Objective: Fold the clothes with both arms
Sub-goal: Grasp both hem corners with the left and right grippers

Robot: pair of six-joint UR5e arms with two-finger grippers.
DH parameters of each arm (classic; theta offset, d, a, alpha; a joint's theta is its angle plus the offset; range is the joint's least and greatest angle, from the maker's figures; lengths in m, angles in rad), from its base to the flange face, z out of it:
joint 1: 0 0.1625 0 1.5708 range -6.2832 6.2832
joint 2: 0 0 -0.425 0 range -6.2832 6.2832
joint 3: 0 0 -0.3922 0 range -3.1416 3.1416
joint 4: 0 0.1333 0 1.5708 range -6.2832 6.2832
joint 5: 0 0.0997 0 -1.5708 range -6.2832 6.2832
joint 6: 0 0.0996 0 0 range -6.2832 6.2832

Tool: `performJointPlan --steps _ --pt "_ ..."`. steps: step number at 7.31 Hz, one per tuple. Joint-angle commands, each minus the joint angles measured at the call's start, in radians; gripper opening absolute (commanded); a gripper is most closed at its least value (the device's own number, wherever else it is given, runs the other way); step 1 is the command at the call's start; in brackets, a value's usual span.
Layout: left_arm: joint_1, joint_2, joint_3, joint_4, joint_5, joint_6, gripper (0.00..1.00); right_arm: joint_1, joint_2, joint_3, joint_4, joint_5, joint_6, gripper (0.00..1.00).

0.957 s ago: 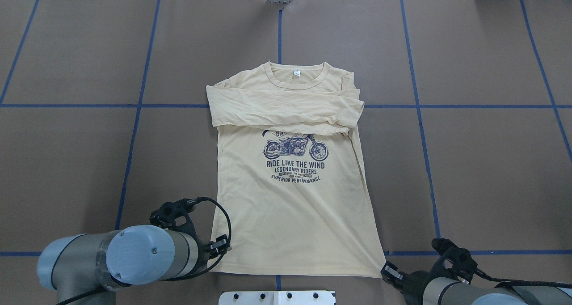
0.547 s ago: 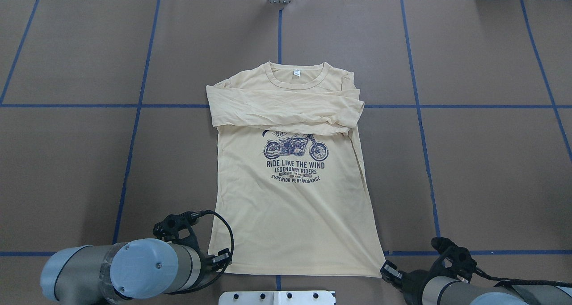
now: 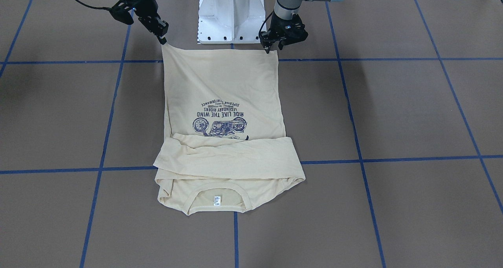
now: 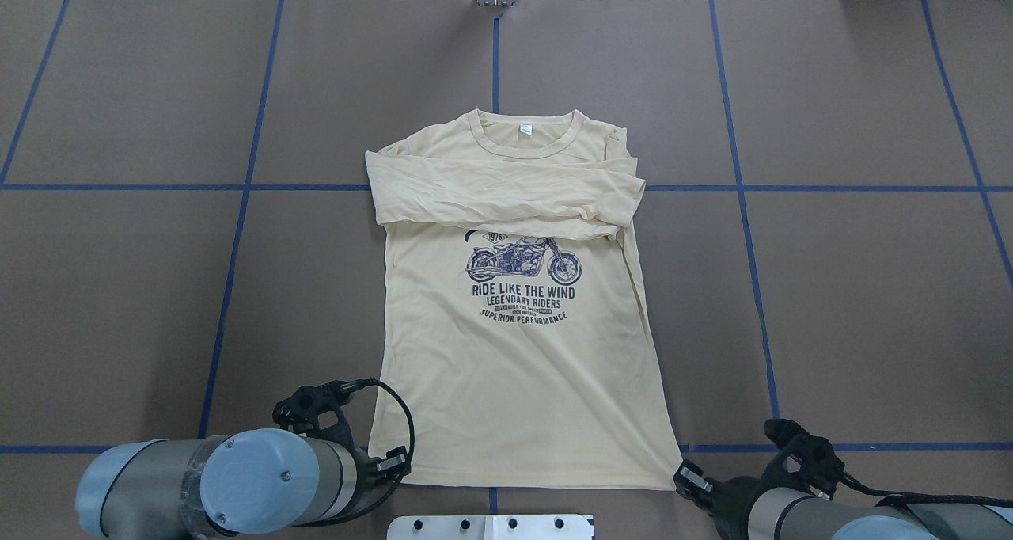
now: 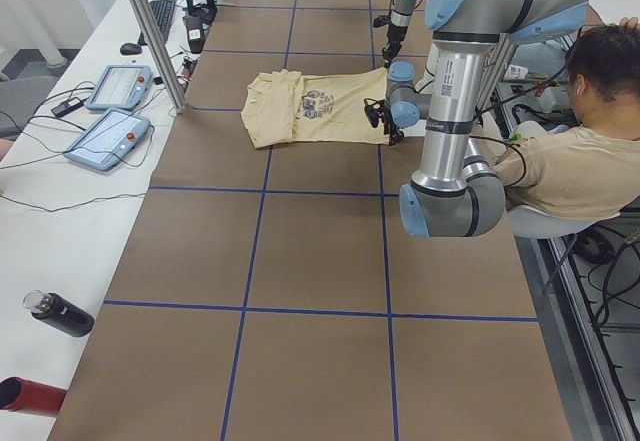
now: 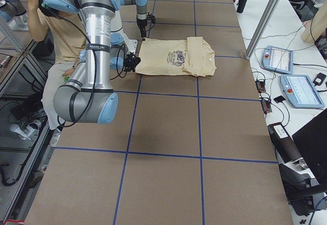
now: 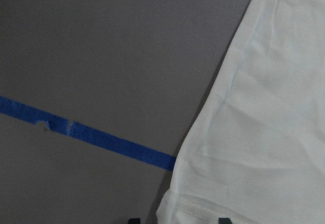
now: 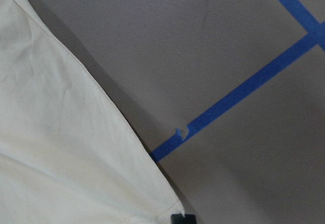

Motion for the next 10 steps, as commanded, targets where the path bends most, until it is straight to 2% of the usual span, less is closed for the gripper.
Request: performJointPlan --steps 1,2,3,4,7,8,10 --pt "0.0 0.009 0.001 0.0 0.0 0.0 0.54 0.002 -0.002 0.0 0.0 0.001 0.0 0.0" --pt "0.0 0.014 -0.004 0.0 0.0 0.0 0.47 0.002 -0.002 0.0 0.0 0.001 0.0 0.0" --pt "0.0 0.014 -0.004 0.0 -0.001 0.0 0.21 0.002 -0.002 0.002 0.0 0.001 0.0 0.0" --pt "0.0 0.014 -0.005 0.0 -0.001 -0.001 0.0 0.002 -0.002 0.002 0.0 0.001 0.0 0.0" --pt "-0.003 0.02 -0.014 0.0 -0.001 -0.009 0.0 0.002 -0.003 0.0 0.0 0.001 0.0 0.0" --pt "-0.01 0.034 -0.051 0.002 -0.006 -0.007 0.0 0.002 -0.002 0.002 0.0 -0.001 0.0 0.0" --pt "-0.01 0.163 -0.227 0.0 -0.011 -0.007 0.0 0.006 0.0 0.017 0.0 -0.001 0.0 0.0"
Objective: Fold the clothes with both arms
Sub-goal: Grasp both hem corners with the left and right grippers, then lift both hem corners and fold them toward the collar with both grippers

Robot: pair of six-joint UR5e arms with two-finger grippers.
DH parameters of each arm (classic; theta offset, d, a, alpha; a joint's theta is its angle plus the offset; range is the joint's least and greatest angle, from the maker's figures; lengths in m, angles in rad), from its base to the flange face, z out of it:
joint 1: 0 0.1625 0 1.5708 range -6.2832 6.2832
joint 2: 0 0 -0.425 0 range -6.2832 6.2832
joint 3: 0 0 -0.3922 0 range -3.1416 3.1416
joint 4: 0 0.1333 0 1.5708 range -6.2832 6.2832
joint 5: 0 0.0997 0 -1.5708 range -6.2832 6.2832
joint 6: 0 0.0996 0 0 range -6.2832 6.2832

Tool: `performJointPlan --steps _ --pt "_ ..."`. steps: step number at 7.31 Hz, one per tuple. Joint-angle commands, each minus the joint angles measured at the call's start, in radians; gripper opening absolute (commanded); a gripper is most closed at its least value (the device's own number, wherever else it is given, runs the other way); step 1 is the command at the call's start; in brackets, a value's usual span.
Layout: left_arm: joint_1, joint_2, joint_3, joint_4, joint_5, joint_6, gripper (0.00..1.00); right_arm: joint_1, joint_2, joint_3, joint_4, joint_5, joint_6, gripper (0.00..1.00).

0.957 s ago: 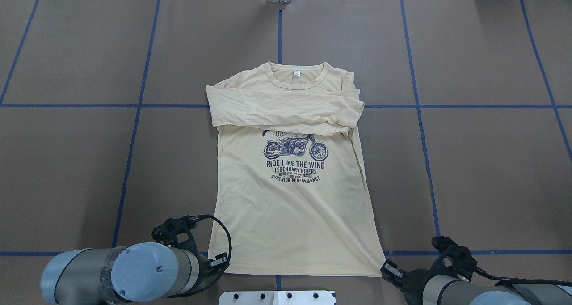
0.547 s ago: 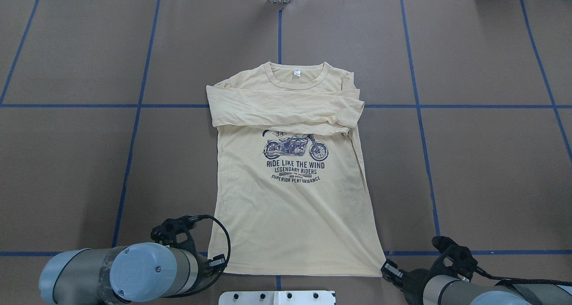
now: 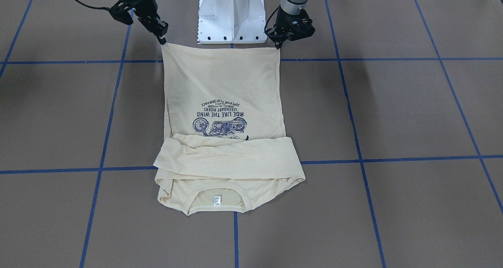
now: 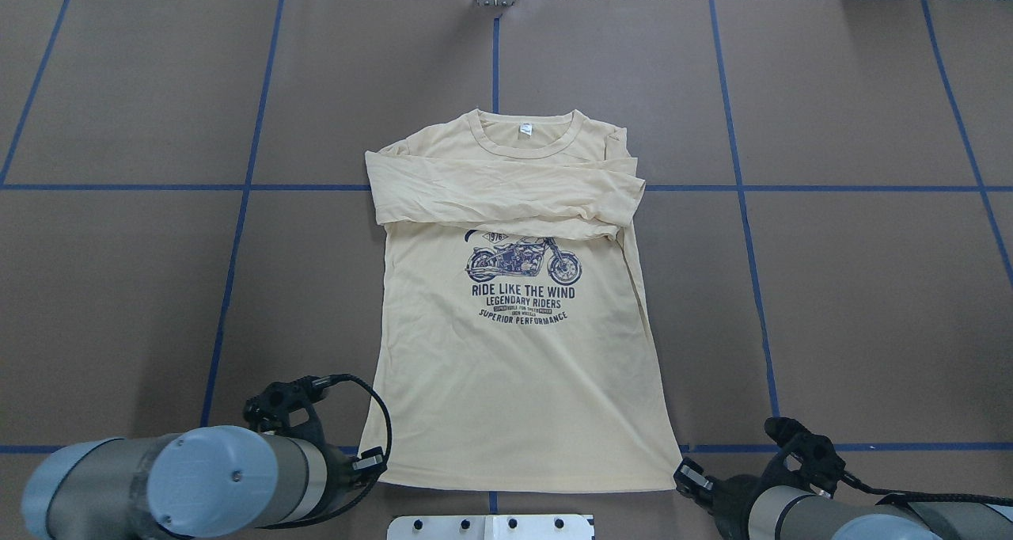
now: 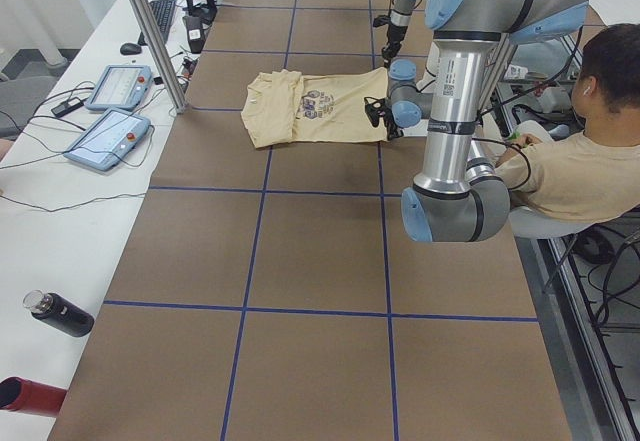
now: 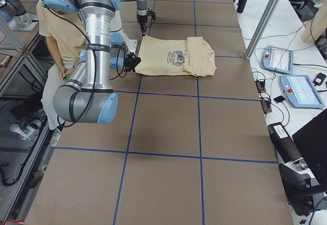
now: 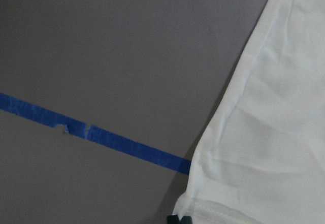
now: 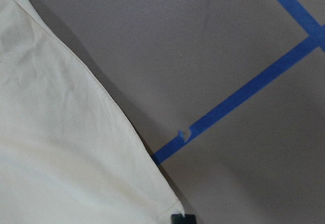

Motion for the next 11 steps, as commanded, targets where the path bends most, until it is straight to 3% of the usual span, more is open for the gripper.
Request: performJointPlan --steps 1,3,4,5,6,7,8,10,11 --pt "0.0 0.105 -0.152 0.003 -0.005 -0.002 0.0 0.004 -0.003 0.028 0.0 0.0 0.001 0.0" --pt "-0.004 0.125 -0.247 0.016 -0.069 -0.002 0.0 0.004 -0.041 0.1 -0.002 0.012 0.001 0.0" --pt "-0.008 0.122 -0.267 0.023 -0.1 -0.003 0.0 0.017 -0.061 0.173 -0.058 0.03 0.001 0.0" --pt "-0.045 0.104 -0.266 0.021 -0.102 0.0 0.0 0.11 -0.022 0.195 -0.128 0.116 -0.004 0.0" --pt "-0.147 0.057 -0.257 0.021 -0.134 0.011 0.0 0.233 0.049 0.188 -0.17 0.259 -0.014 0.0" --pt "-0.215 0.021 -0.207 0.023 -0.157 0.011 0.0 0.296 0.098 0.173 -0.216 0.341 -0.016 0.0" --pt "-0.261 -0.023 -0.132 0.018 -0.158 0.04 0.0 0.344 0.159 0.159 -0.272 0.354 -0.066 0.0" --pt "-0.342 -0.099 0.02 0.012 -0.158 0.226 0.0 0.491 0.383 -0.009 -0.426 0.429 -0.259 0.0" --pt "-0.388 -0.118 0.059 0.009 -0.158 0.257 0.0 0.56 0.443 -0.088 -0.449 0.469 -0.333 0.0"
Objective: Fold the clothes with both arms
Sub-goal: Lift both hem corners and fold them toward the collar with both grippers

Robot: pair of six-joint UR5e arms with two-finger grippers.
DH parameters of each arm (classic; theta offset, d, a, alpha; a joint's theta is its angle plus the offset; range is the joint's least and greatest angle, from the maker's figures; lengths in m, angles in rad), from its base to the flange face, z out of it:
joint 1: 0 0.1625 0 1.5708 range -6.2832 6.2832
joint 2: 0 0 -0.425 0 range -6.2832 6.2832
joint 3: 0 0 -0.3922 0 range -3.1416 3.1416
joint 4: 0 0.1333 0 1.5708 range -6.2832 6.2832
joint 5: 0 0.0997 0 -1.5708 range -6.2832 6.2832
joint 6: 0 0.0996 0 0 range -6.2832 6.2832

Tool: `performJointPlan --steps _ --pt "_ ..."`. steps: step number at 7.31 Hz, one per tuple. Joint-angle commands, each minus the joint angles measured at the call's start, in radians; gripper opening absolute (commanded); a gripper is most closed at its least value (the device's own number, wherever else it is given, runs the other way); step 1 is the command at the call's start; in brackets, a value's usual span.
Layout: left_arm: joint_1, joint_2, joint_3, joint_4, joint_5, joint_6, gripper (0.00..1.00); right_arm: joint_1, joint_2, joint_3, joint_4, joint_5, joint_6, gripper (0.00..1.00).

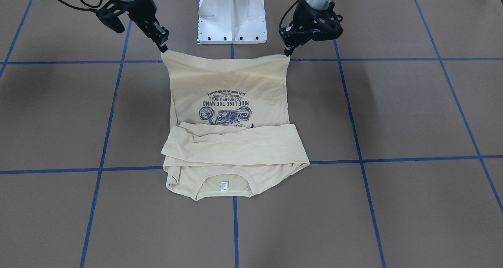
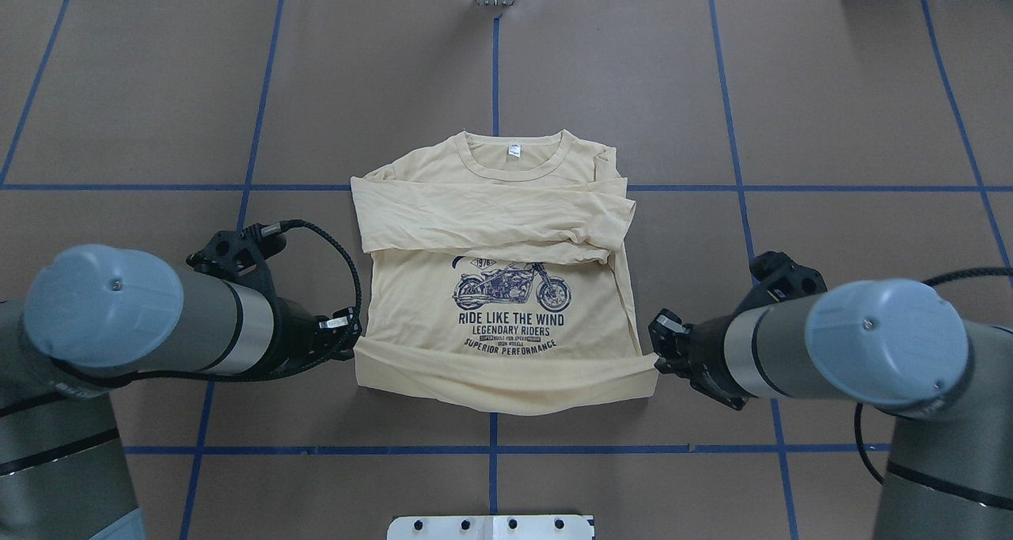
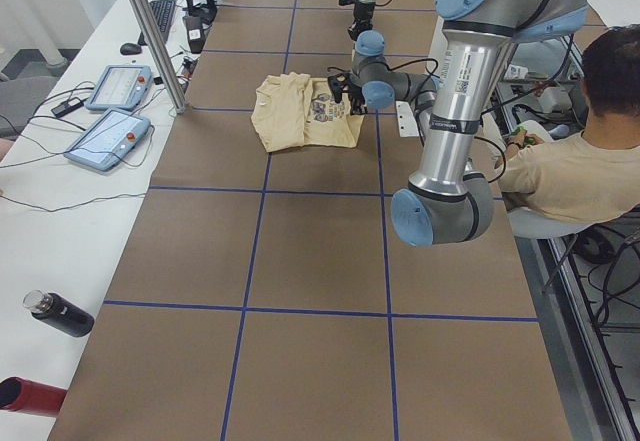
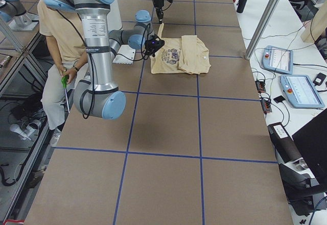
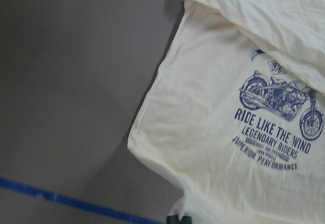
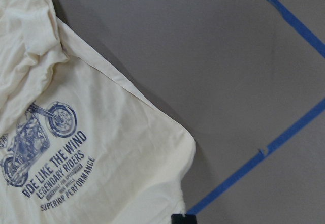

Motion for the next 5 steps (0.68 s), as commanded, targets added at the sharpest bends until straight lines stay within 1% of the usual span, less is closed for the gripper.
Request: performJointPlan --steps 1,2,3,4,5 --pt "-0.086 -0.032 0.095 -0.007 0.0 0.112 0.0 0.139 0.12 -0.157 -0.055 0.067 -0.184 0.0" --pt "-0.125 -0.038 0.113 -0.007 0.0 0.154 0.0 0.183 0.131 -0.21 -0.049 0.069 -0.258 0.0" --pt "-0.149 -0.045 0.129 -0.007 0.0 0.174 0.0 0.233 0.175 -0.27 -0.049 0.089 -0.3 0.0" --pt "-0.172 -0.089 0.165 -0.007 -0.002 0.174 0.0 0.286 0.21 -0.312 -0.052 0.139 -0.312 0.0" --pt "-0.191 -0.127 0.216 -0.007 -0.002 0.176 0.0 0.305 0.233 -0.349 -0.047 0.153 -0.334 0.0"
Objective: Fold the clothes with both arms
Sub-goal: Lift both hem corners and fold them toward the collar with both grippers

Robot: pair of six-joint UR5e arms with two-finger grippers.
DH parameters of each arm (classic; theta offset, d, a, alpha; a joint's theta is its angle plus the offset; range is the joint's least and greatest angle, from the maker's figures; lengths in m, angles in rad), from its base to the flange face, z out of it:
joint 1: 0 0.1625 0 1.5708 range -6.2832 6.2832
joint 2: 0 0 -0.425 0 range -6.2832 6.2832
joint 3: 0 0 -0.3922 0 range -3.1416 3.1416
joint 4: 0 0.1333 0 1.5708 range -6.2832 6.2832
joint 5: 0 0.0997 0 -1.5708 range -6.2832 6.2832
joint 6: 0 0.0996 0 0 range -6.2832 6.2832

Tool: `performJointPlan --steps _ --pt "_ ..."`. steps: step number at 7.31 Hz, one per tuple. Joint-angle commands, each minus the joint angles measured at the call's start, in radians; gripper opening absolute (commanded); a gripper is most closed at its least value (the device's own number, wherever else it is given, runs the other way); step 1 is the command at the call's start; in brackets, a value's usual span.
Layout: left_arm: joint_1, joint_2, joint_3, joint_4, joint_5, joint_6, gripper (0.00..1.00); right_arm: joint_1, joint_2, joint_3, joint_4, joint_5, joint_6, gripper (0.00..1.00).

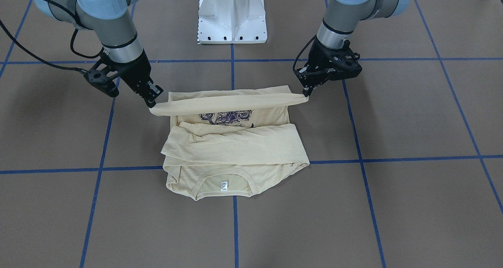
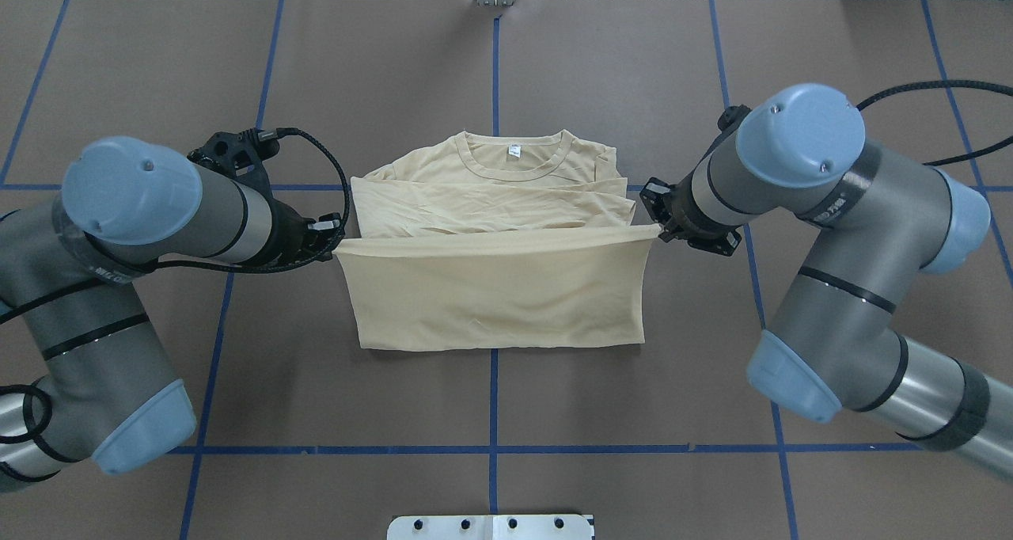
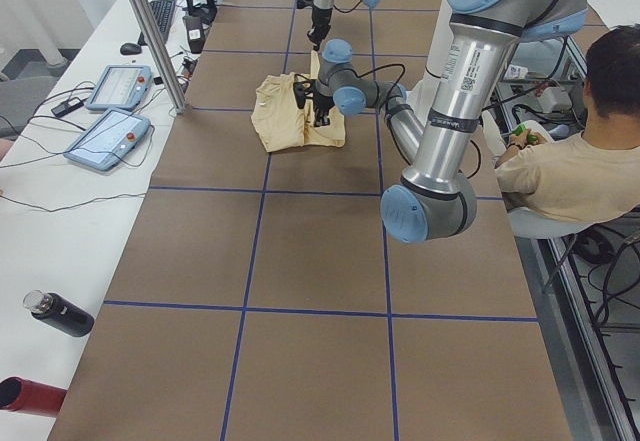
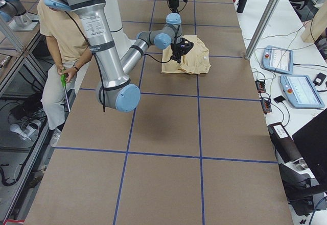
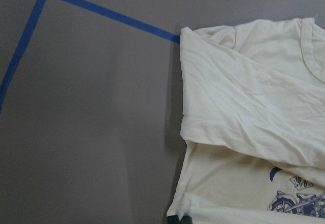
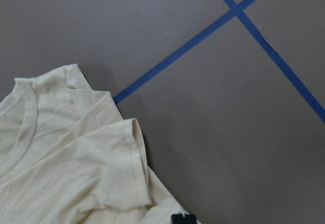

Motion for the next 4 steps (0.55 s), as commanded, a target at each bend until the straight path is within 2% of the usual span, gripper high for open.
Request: performJointPlan --steps 1,3,4 --pt "-0.06 -0.083 0.135 -0.029 0.001 0.017 0.0 0.048 0.076 -0.112 0.01 0.031 -0.049 0.0" --pt "-0.069 -0.106 0.284 -0.17 0.006 0.051 0.0 0.054 0.186 -0.282 0.013 0.025 -0.055 0.0" --pt "-0.078 -0.119 0.347 -0.226 0.006 0.051 0.0 0.058 0.196 -0.324 0.015 0.02 -0.091 0.0"
